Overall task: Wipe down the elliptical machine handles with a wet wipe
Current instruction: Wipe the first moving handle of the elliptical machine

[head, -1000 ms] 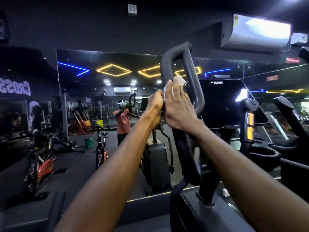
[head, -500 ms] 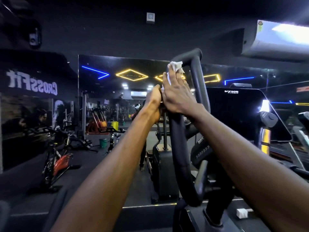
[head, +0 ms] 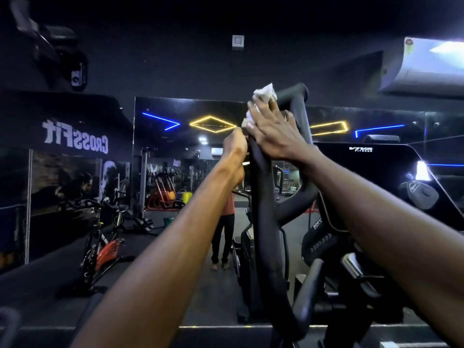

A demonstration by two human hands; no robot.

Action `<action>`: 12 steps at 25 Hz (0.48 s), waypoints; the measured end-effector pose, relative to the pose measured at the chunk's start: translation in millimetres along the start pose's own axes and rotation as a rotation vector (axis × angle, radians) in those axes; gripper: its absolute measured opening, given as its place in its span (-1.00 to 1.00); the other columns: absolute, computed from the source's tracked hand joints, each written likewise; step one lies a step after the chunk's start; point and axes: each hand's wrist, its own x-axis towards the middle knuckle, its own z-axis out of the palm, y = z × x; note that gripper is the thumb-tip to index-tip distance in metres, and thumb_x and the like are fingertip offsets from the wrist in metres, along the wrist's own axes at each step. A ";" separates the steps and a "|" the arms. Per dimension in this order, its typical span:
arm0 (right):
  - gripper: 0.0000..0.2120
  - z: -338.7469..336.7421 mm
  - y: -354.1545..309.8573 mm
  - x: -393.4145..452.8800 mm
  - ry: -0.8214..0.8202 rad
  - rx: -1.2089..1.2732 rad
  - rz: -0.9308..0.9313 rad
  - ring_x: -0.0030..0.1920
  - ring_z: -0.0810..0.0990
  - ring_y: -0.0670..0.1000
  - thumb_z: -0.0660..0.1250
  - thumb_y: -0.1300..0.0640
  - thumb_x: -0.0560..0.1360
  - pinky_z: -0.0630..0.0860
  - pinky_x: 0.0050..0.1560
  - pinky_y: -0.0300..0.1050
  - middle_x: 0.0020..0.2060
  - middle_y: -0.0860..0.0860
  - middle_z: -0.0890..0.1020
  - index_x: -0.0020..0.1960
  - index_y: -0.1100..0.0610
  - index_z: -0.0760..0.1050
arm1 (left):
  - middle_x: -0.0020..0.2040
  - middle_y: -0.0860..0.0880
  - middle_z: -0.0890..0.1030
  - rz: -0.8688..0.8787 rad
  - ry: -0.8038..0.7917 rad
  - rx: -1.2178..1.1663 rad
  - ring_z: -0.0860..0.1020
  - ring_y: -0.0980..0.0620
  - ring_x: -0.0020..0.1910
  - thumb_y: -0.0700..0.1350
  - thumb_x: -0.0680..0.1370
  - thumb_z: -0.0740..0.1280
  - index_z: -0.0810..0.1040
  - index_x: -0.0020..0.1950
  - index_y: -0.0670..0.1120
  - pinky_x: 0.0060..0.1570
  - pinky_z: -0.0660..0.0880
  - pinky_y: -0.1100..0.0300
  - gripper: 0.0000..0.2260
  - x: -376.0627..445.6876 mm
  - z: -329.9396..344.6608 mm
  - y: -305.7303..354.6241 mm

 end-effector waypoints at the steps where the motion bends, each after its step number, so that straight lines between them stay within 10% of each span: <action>1: -0.44 -3.2 0.6 9.7 0.005 0.025 0.048 0.60 -0.17 0.10 -0.08 -0.13 0.67 -0.08 0.49 0.40 0.61 -0.08 -0.10 0.61 0.03 -0.04 | -0.17 -0.12 0.63 0.006 0.001 0.011 0.58 -0.05 -0.20 -0.04 0.66 0.08 0.57 -0.07 -0.11 -0.26 0.49 0.16 -0.69 0.7 1.7 1.9; 12: -0.49 -9.8 51.5 36.5 0.115 -0.146 0.006 0.60 -0.09 0.15 -0.10 -0.13 0.67 -0.02 0.40 0.45 0.59 -0.16 0.09 0.59 -0.08 0.08 | -0.18 -0.19 0.65 0.140 0.007 0.221 0.61 -0.14 -0.20 -0.09 0.55 0.17 0.62 -0.04 -0.19 -0.20 0.57 0.11 -0.73 33.7 32.1 25.9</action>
